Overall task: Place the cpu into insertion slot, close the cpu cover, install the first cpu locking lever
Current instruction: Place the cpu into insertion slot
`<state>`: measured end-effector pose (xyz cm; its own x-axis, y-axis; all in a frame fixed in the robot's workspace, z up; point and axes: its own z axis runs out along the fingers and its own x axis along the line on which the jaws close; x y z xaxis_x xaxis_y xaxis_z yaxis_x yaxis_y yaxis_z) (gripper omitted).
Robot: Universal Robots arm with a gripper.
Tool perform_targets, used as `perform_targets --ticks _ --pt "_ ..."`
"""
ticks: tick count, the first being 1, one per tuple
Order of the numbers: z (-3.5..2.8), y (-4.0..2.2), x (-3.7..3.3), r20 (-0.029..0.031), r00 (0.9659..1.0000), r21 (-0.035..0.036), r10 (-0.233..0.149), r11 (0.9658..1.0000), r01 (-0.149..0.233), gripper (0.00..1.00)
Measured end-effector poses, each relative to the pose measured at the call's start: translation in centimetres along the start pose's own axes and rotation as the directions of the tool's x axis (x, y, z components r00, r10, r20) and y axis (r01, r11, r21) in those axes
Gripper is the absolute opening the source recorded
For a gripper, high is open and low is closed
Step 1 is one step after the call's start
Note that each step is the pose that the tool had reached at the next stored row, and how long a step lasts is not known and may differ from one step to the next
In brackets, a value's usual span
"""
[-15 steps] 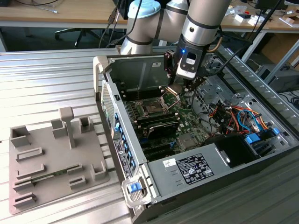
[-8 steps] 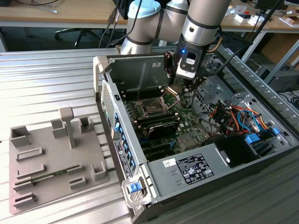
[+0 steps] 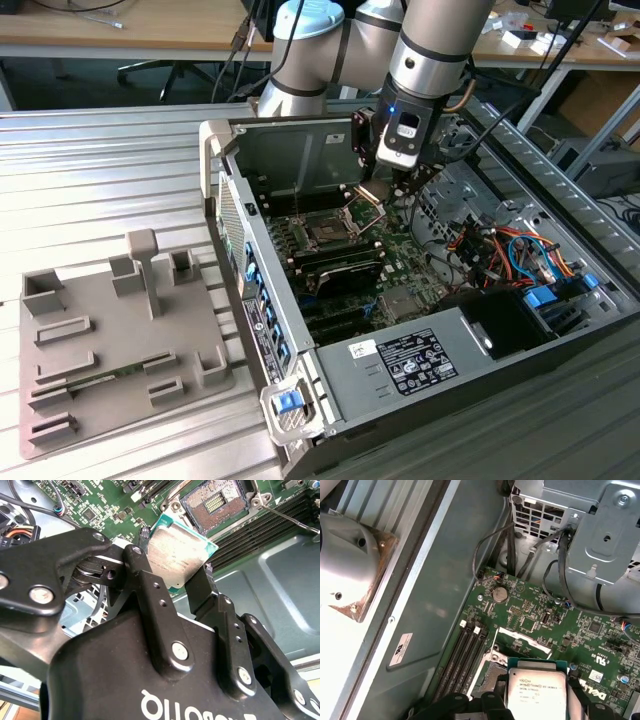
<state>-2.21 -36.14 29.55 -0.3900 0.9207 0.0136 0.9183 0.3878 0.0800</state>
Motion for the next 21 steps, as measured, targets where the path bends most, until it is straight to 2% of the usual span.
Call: perform_targets --ticks 15,18,21 --pt "0.03 0.00 0.00 0.0013 0.9999 -0.0002 0.016 0.9999 -0.016 0.55" --pt "0.08 -0.01 0.00 0.0031 0.9992 -0.0006 0.039 0.9992 -0.039 0.55" --pt "0.09 -0.01 0.00 0.0033 0.9991 -0.0006 0.042 0.9991 -0.042 0.55"
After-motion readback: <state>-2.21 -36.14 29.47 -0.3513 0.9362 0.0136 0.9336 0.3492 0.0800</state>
